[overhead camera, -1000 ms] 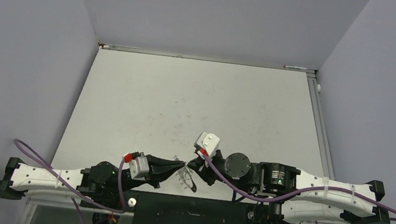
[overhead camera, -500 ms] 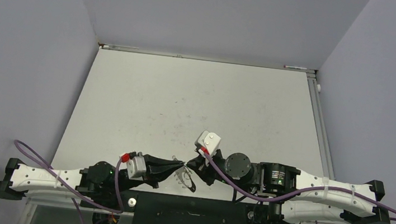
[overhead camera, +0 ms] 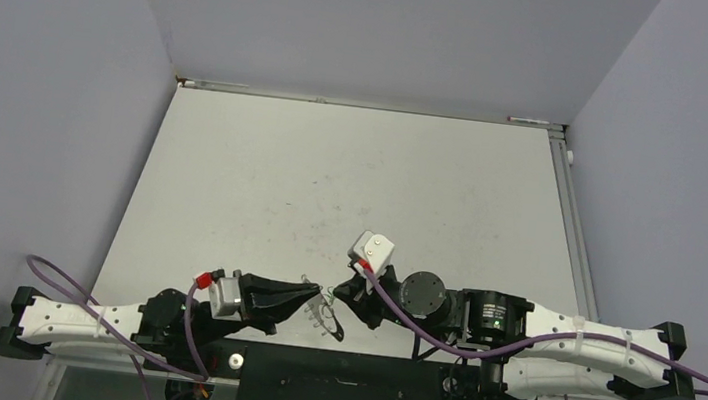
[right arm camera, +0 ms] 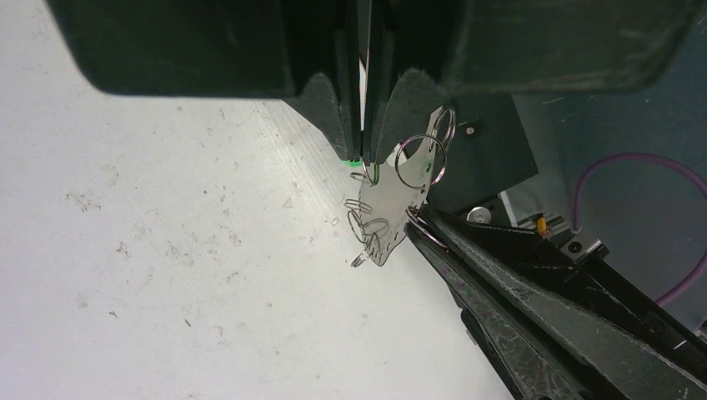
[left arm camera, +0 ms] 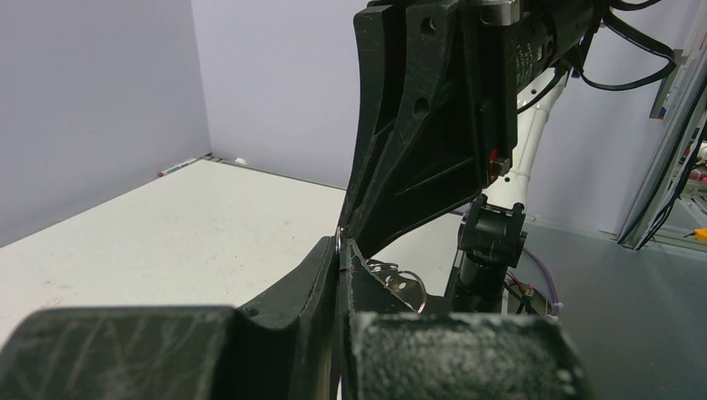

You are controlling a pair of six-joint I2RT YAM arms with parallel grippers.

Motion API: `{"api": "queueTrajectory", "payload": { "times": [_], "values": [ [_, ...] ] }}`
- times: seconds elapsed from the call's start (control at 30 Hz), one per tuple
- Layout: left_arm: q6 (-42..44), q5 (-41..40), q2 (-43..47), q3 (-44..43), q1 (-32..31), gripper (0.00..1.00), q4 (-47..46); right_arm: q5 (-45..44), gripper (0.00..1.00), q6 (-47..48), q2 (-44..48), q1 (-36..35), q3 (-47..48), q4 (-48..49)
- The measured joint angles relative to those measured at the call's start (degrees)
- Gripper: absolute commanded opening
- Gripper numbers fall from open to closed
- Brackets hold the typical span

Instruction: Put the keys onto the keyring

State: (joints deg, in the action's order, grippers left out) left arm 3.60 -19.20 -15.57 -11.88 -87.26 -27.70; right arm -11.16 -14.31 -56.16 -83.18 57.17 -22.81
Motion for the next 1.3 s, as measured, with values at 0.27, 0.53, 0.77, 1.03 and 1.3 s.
{"api": "queueTrajectory", "payload": {
  "times": [0.27, 0.53, 0.77, 1.03, 1.3],
  "values": [
    [0.1, -0.1, 0.1, 0.1, 0.0, 0.0, 0.0, 1.1, 0.05, 0.8, -0.7, 0.0, 0.0, 0.6],
    [0.1, -0.5, 0.1, 0.1, 0.0, 0.0, 0.1, 2.7, 0.05, 3.5, -0.4, -0.5, 0.2, 1.3],
    [0.0, -0.9, -0.2, 0.1, 0.0, 0.0, 0.5, 2.9, 0.05, 5.6, -0.9, -2.0, 1.6, 1.3],
    [0.0, -1.1, -0.2, 0.1, 0.0, 0.0, 1.3, 1.7, 0.05, 6.8, -1.2, -2.8, 2.4, 1.7],
    [0.0, -1.4, -0.3, 0.1, 0.1, 0.0, 1.7, -2.9, 0.05, 6.8, -2.2, -3.1, 3.1, 2.3]
  ]
}}
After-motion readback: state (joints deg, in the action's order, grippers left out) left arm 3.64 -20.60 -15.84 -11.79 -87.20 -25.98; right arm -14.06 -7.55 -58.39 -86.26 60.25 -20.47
